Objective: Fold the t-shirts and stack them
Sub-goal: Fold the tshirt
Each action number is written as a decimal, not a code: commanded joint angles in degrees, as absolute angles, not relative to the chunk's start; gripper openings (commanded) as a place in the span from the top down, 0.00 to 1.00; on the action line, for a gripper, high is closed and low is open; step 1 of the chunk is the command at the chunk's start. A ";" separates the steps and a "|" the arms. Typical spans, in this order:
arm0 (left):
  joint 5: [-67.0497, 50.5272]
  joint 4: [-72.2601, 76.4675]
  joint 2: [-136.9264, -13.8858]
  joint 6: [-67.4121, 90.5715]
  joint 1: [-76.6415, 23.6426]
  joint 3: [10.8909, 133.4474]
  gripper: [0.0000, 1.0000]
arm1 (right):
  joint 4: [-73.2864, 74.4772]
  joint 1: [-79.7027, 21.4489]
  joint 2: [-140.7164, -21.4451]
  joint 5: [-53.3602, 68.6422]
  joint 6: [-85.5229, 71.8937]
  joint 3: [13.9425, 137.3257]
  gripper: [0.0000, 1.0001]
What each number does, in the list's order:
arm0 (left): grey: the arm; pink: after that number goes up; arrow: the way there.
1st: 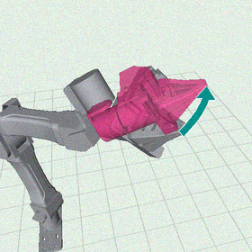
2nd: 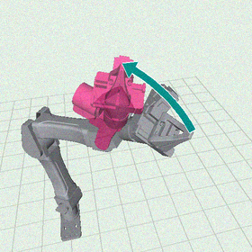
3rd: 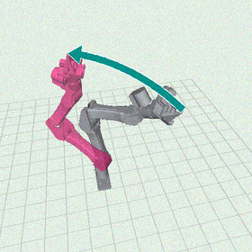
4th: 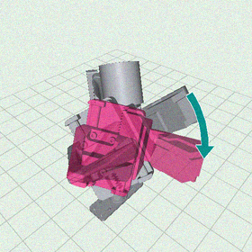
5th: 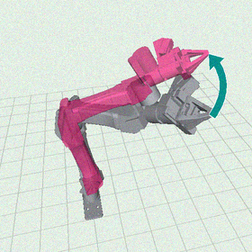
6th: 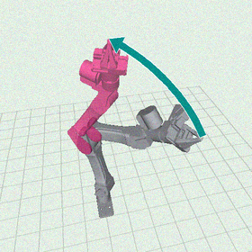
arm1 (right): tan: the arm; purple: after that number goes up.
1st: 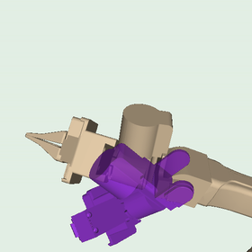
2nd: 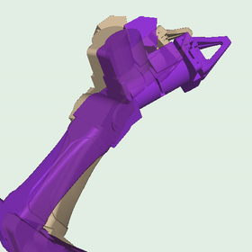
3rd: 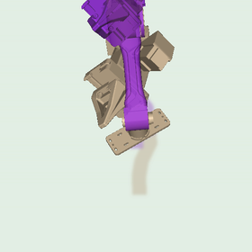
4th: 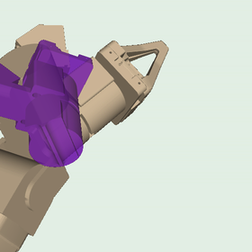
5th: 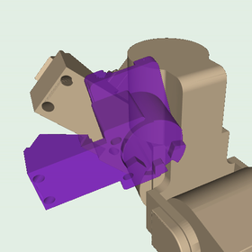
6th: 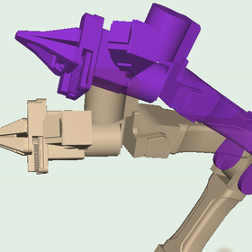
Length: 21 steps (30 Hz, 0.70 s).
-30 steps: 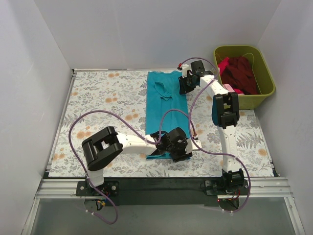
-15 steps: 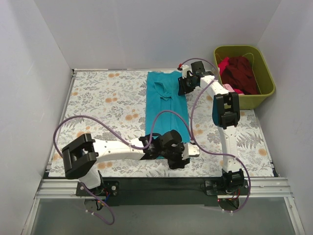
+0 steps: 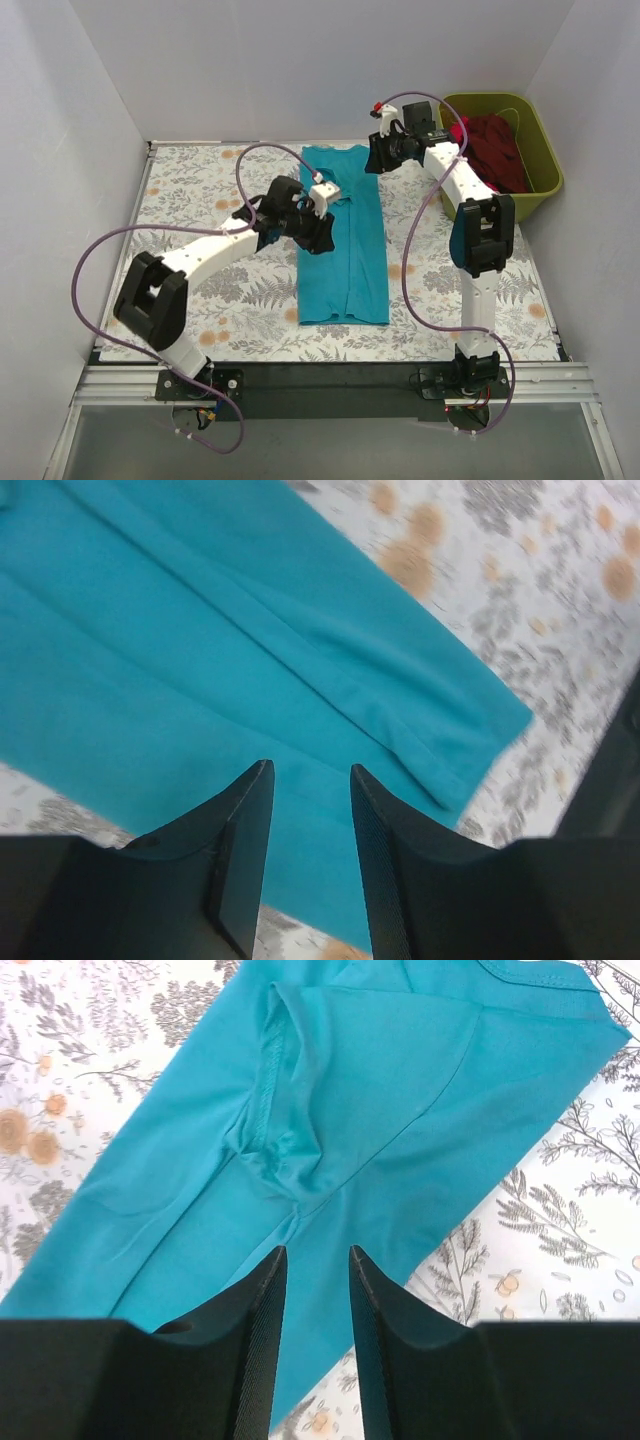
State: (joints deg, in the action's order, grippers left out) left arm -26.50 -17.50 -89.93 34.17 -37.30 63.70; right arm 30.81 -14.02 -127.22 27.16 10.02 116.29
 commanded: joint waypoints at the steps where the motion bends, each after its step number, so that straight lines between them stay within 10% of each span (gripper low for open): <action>1: -27.60 -20.30 -97.28 38.40 -32.36 70.91 0.65 | 30.93 -14.33 -122.62 27.51 8.88 111.99 0.64; 21: -30.32 -22.32 -126.29 48.78 -21.10 89.91 0.71 | 31.29 -15.64 -135.87 21.01 11.69 113.72 0.73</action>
State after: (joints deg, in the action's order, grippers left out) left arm -29.47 -21.82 -124.66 47.51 -22.35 88.44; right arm 31.73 -15.51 -134.61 22.96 10.28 109.86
